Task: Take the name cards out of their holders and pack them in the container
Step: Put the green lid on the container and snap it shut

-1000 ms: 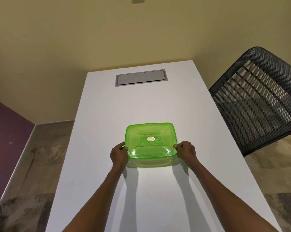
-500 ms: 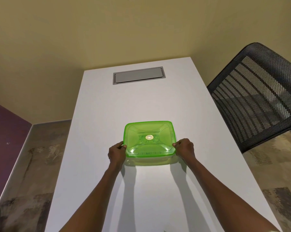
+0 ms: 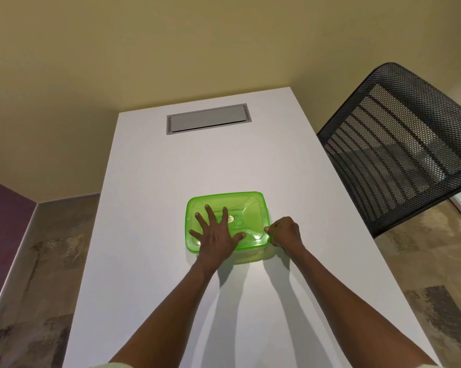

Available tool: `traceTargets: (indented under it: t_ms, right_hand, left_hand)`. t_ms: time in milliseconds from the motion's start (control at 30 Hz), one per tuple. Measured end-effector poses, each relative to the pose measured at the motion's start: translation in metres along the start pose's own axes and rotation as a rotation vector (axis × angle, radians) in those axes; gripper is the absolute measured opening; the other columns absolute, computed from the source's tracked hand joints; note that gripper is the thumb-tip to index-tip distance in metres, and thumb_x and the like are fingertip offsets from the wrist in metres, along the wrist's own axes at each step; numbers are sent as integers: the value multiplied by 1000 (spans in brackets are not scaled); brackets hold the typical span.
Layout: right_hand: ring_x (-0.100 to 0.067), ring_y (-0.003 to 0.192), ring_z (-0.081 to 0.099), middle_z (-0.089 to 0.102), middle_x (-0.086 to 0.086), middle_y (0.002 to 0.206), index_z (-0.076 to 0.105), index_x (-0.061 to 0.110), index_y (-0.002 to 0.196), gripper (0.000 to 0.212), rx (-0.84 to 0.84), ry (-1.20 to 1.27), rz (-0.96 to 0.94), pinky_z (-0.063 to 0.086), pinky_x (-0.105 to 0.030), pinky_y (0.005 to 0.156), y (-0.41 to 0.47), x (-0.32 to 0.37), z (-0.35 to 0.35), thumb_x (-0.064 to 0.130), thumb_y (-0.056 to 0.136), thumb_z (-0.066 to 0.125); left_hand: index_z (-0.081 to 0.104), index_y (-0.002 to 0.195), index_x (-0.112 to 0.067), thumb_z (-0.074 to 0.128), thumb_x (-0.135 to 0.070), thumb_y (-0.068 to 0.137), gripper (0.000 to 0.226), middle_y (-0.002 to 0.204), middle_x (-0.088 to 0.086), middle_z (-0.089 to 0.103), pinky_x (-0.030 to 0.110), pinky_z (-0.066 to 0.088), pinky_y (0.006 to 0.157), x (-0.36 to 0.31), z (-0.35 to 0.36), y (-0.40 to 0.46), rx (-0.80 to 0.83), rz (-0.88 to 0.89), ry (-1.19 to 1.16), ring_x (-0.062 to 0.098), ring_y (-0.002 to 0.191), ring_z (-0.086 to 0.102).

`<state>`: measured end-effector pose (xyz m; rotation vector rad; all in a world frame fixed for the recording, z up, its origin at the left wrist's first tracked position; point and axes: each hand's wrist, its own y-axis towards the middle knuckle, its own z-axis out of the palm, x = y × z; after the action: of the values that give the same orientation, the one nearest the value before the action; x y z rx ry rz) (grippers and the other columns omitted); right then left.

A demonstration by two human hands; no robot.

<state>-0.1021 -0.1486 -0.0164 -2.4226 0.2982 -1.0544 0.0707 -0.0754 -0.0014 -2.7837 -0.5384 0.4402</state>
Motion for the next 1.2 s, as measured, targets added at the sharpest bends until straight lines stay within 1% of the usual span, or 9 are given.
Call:
traceTargets:
  t_ms: [167, 300, 400, 567, 767, 900, 1033, 1133, 1200]
  right_hand:
    - [-23, 69, 54, 56, -12, 69, 58, 6, 69, 25, 118, -41, 9, 46, -31, 69, 20, 17, -12, 22, 80, 74]
    - [-29, 81, 64, 68, -20, 87, 70, -5, 87, 33, 12, 81, -101, 55, -43, 85, 42, 46, -17, 28, 87, 66]
    - [-36, 83, 67, 71, -23, 88, 71, -7, 89, 41, -5, 155, -85, 56, -45, 84, 59, 61, -15, 34, 86, 68]
    - [-26, 68, 60, 60, -10, 68, 56, 5, 61, 37, -13, 132, 17, 55, -38, 73, 75, 69, -10, 31, 78, 77]
    - [-30, 83, 65, 67, -18, 88, 65, -6, 91, 38, -7, 134, 60, 58, -42, 83, 83, 69, -7, 26, 77, 78]
    - [-29, 80, 66, 66, -17, 83, 62, -3, 83, 30, -24, 100, 40, 56, -40, 80, 81, 71, -6, 24, 79, 75]
    - [-32, 98, 67, 73, -14, 100, 75, 2, 92, 18, -28, 59, -52, 54, -35, 86, 76, 73, -2, 15, 84, 65]
    - [-27, 107, 63, 72, -7, 110, 76, 10, 97, 24, -39, -65, -183, 47, -28, 86, 68, 81, 5, 8, 84, 55]
    - [-28, 106, 64, 72, -7, 109, 76, 11, 97, 27, -42, -137, -256, 50, -31, 88, 65, 90, 10, 8, 83, 53]
  left_hand:
    - [3, 153, -34, 50, -82, 71, 105, 159, 19, -18, 85, 16, 95, -14, -4, 12, 92, -36, 49, 59, 139, -11]
    - [3, 154, -29, 59, -75, 72, 109, 158, 23, -19, 83, 23, 94, -22, -8, 18, 144, -72, 60, 61, 138, -9]
    - [2, 154, -27, 64, -70, 73, 111, 157, 22, -21, 83, 23, 94, -27, -10, 21, 171, -87, 42, 59, 139, -12]
    - [4, 154, -26, 66, -67, 73, 110, 159, 15, -21, 85, 19, 94, -24, -7, 21, 169, -71, -3, 58, 139, -16]
    - [4, 154, -26, 66, -64, 76, 107, 159, 15, -21, 84, 15, 96, -27, -9, 21, 187, -68, -29, 59, 138, -19]
    - [3, 154, -26, 65, -63, 77, 106, 159, 15, -22, 84, 15, 97, -27, -9, 18, 176, -57, -43, 59, 138, -20]
    - [3, 154, -26, 65, -64, 76, 107, 159, 15, -21, 84, 15, 97, -27, -12, 17, 178, -51, -49, 58, 138, -20]
    - [5, 154, -27, 64, -68, 75, 107, 160, 14, -19, 83, 15, 98, -21, -10, 16, 163, -41, -39, 56, 140, -18]
    - [9, 154, -25, 63, -68, 75, 105, 161, 12, -13, 80, 16, 100, -16, -10, 14, 135, -27, -26, 53, 143, -13]
